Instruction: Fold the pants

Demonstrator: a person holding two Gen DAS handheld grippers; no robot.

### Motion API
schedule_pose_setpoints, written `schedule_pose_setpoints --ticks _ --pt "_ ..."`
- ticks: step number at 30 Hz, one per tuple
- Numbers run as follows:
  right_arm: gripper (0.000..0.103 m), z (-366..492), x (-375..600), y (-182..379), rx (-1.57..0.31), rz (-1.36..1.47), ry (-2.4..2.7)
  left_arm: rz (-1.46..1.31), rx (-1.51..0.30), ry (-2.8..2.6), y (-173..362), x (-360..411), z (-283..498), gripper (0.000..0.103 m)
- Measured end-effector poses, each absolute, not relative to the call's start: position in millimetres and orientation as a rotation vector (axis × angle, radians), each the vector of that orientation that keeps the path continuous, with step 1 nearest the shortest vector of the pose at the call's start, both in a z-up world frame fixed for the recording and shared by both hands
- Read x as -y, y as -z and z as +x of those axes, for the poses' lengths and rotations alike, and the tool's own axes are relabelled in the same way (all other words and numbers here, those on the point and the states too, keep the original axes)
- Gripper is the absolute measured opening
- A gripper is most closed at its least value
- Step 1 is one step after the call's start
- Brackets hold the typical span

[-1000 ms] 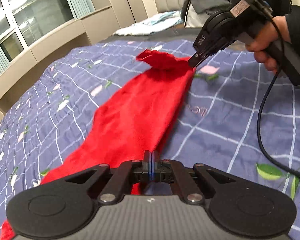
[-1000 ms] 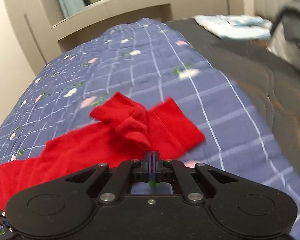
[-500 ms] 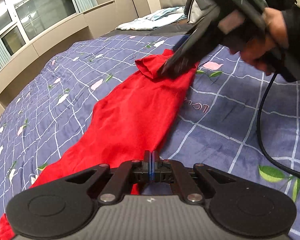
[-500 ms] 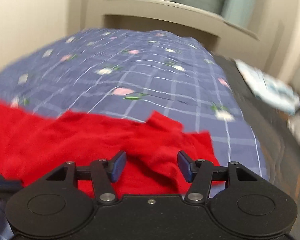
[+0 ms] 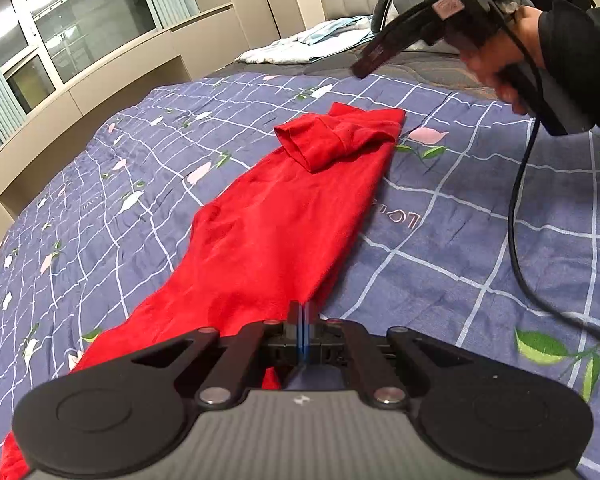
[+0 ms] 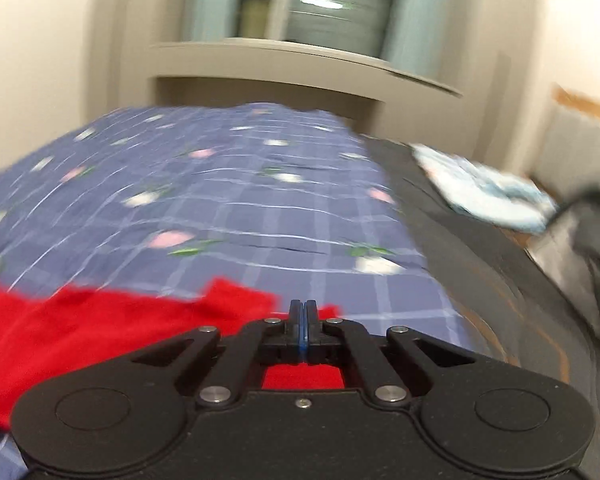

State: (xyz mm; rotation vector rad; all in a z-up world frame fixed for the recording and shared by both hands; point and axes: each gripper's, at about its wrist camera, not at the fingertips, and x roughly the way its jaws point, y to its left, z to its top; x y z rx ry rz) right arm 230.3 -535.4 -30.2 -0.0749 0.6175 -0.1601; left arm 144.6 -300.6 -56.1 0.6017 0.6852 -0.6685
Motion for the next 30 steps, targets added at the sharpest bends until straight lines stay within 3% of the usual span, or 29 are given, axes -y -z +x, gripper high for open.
schedule_pose_setpoints --ticks 2,6,15,17,18,19,30 --pt "0.001 230 550 32 -0.642 -0.022 0.182 0.601 -0.686 0.669 57 301 143 0.000" --pt "0.036 223 528 33 -0.658 -0.101 0.046 0.600 -0.697 0.667 59 302 145 0.000" --pt "0.052 226 445 67 -0.711 -0.432 -0.157 0.599 -0.699 0.663 59 303 146 0.000" --pt "0.046 229 442 73 -0.715 -0.469 -0.154 0.600 -0.698 0.663 59 303 146 0.000" --pt "0.021 231 443 74 -0.717 -0.469 -0.146 0.600 -0.698 0.663 58 302 146 0.000" --pt "0.007 233 447 73 -0.719 -0.456 -0.122 0.598 -0.698 0.663 58 302 146 0.000" --pt "0.003 231 550 39 -0.639 -0.062 0.172 0.612 -0.694 0.658 59 302 146 0.000"
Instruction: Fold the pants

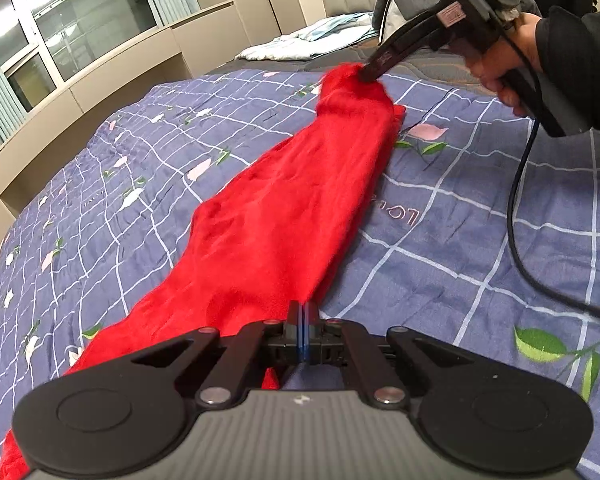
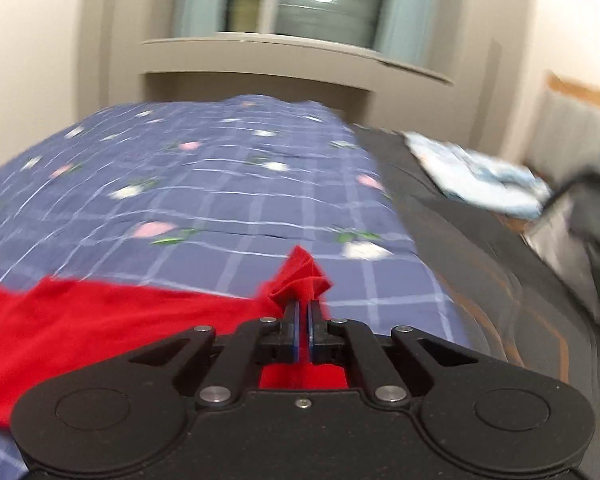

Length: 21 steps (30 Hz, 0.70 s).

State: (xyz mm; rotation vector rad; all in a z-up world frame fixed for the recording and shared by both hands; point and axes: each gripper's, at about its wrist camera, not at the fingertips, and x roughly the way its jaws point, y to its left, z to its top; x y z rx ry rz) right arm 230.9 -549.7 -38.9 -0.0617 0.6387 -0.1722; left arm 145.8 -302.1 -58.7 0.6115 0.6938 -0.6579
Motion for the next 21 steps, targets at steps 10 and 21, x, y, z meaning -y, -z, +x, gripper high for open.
schedule_pose_setpoints --ticks 10,21 --pt "0.030 223 602 66 -0.729 0.172 0.299 0.571 -0.724 0.653 61 300 152 0.032" --pt "0.070 251 567 79 -0.801 -0.064 0.262 0.461 -0.721 0.524 24 268 159 0.093"
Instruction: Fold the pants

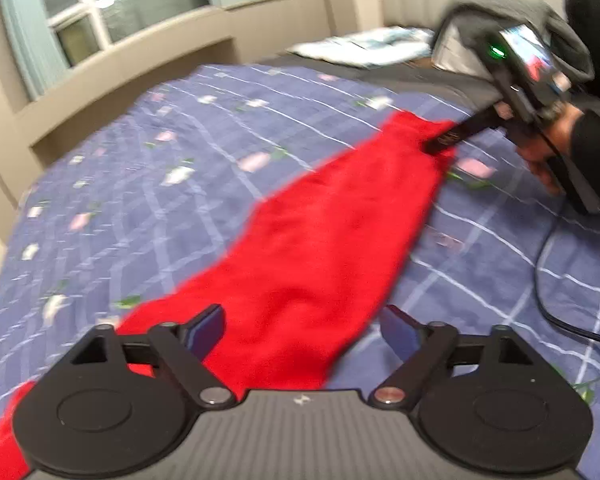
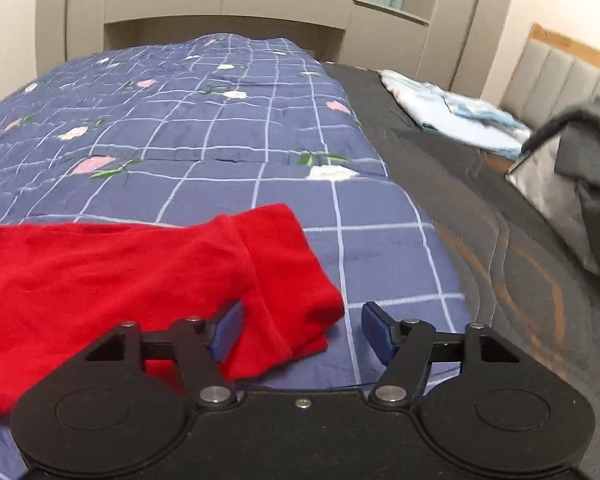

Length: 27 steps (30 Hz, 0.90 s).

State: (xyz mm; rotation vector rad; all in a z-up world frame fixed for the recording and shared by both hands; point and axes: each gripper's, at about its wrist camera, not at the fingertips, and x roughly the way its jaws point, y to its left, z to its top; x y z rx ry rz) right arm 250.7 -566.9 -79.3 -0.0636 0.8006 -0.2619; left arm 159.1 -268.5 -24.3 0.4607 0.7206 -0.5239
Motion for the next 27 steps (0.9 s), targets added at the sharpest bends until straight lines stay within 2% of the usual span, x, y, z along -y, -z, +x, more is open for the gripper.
schedule_pose_setpoints --ticks 2,5,9,20,22,24,27 --pt "0.073 245 565 71 -0.774 -0.046 0.290 0.443 -0.705 0.473 13 250 159 0.097" --pt "0.089 233 546 55 -0.716 -0.042 0.235 0.389 -0.717 0.391 0 212 160 0.099" --pt "0.100 219 501 41 -0.681 -0.050 0.061 0.307 -0.753 0.246 -11 147 156 0.100" --pt "0.102 221 336 27 -0.658 -0.038 -0.332 0.109 -0.785 -0.155 -16 -71 118 0.102" --pt "0.102 223 303 24 -0.655 -0.059 -0.378 0.028 -0.797 -0.175 -10 -107 114 0.095" --pt "0.102 225 276 25 -0.662 -0.079 -0.418 -0.084 -0.836 -0.159 -1 -136 113 0.083" --pt "0.102 218 238 27 -0.673 -0.126 -0.479 -0.274 -0.885 -0.140 14 -172 114 0.081"
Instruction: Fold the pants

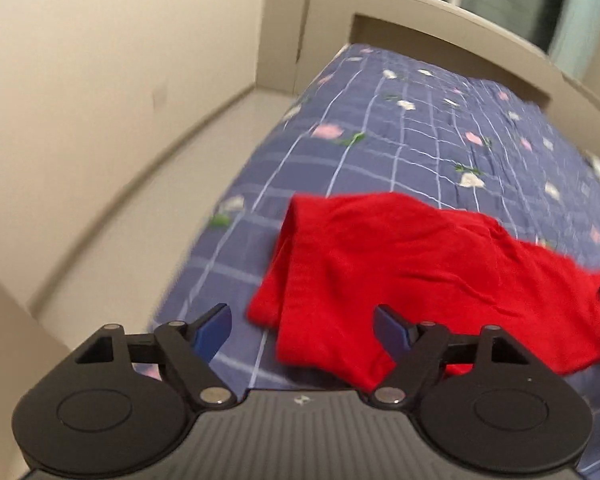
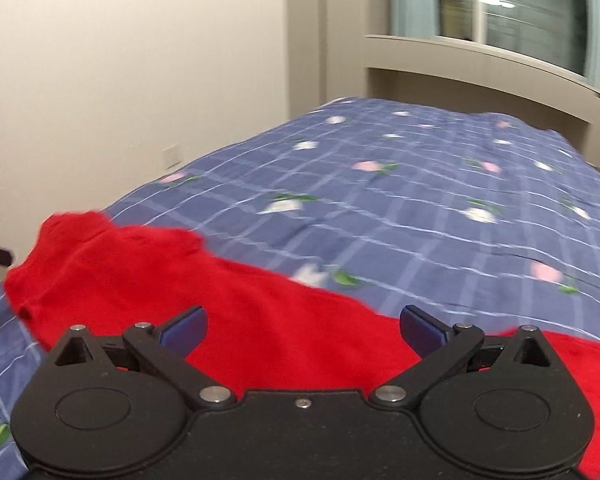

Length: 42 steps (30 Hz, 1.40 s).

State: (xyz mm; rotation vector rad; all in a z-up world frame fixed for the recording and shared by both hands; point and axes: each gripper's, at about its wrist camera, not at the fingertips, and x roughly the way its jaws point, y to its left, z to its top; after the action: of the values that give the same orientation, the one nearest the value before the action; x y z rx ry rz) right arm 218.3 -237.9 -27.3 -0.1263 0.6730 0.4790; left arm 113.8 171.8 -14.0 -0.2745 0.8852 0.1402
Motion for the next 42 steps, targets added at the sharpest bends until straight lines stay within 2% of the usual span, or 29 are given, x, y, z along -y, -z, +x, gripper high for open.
schedule_pose_setpoints --ticks 2,4,6,10,14,20,22,23,24,26,30,31,32,33,36,42 --pt "0.102 213 218 30 -0.684 -0.155 -0.516 -0.335 -0.906 -0.130 25 -183 111 0.079" --pt "0.102 208 201 34 -0.698 -0.176 -0.542 -0.368 -0.918 -0.115 34 -188 109 0.065" --pt "0.102 204 191 36 -0.713 -0.166 -0.558 -0.406 -0.944 -0.091 43 -190 111 0.026" --pt "0.102 195 180 41 -0.733 -0.154 -0.567 -0.370 -0.898 -0.087 36 -179 116 0.024" --pt "0.102 188 181 39 -0.732 -0.144 -0.564 -0.222 -0.800 -0.127 14 -170 115 0.023" --pt "0.102 188 182 38 -0.735 -0.132 -0.550 -0.193 -0.906 -0.133 39 -179 126 0.025" --pt "0.102 188 182 38 -0.734 -0.136 -0.551 -0.215 -0.909 -0.135 42 -181 122 0.031" --pt "0.102 188 182 38 -0.732 -0.138 -0.553 -0.226 -0.905 -0.136 42 -182 120 0.044" --pt "0.102 187 182 38 -0.732 -0.137 -0.554 -0.237 -0.908 -0.137 42 -184 120 0.064" --pt "0.102 188 182 39 -0.736 -0.136 -0.554 -0.268 -0.916 -0.133 46 -189 120 0.071" --pt "0.102 189 181 40 -0.739 -0.129 -0.552 -0.337 -0.950 -0.108 57 -200 130 0.066" --pt "0.102 188 181 40 -0.738 -0.128 -0.554 -0.339 -0.948 -0.106 58 -200 134 0.060" --pt "0.102 187 181 40 -0.737 -0.130 -0.554 -0.338 -0.943 -0.100 56 -199 135 0.039" --pt "0.102 186 181 39 -0.735 -0.130 -0.555 -0.346 -0.938 -0.099 56 -200 137 0.029" --pt "0.102 184 181 39 -0.735 -0.125 -0.558 -0.368 -0.914 -0.115 50 -196 135 0.024" --pt "0.102 184 183 36 -0.726 -0.126 -0.556 -0.302 -0.768 -0.177 4 -179 92 0.023"
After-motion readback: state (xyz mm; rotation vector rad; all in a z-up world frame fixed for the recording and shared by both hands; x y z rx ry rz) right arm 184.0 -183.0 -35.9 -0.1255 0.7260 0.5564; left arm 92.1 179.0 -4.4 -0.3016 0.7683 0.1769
